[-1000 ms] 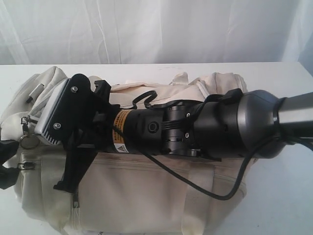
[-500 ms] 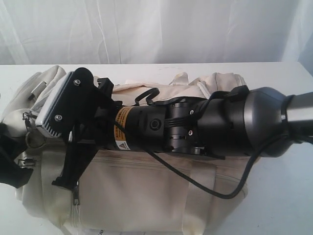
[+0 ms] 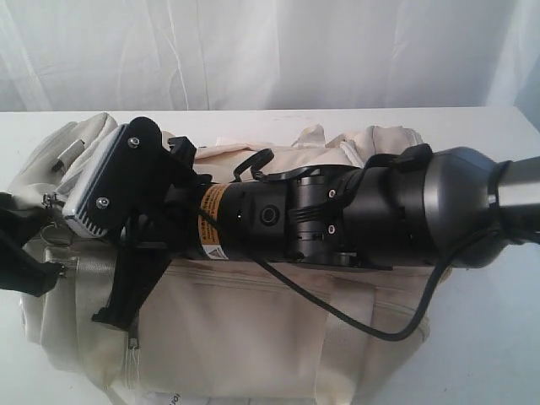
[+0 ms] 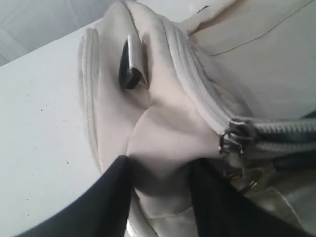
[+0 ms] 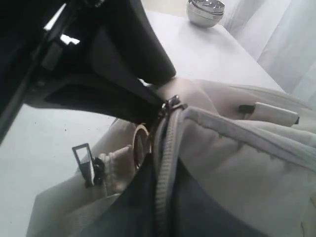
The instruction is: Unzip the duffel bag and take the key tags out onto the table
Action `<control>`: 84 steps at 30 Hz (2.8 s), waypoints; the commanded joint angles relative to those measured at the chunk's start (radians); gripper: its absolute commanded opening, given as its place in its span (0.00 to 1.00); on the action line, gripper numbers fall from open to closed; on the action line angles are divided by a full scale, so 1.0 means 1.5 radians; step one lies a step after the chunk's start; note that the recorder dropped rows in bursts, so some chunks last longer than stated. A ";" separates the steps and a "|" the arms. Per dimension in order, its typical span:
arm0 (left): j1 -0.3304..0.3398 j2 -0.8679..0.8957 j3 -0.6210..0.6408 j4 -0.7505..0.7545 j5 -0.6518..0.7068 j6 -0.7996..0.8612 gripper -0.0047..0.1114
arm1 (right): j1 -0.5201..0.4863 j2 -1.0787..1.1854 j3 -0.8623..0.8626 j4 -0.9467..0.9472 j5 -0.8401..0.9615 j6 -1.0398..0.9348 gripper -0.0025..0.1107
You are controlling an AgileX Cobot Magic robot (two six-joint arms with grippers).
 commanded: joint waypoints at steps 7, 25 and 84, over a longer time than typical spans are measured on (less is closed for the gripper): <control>0.003 0.000 0.001 0.060 0.010 -0.045 0.35 | -0.001 -0.014 0.000 -0.015 -0.024 0.008 0.02; 0.003 0.092 0.001 0.060 0.009 -0.017 0.34 | -0.001 -0.014 0.000 -0.014 -0.024 0.008 0.02; 0.003 -0.116 -0.007 -0.374 -0.054 0.130 0.50 | -0.001 -0.026 0.000 -0.013 -0.013 0.030 0.02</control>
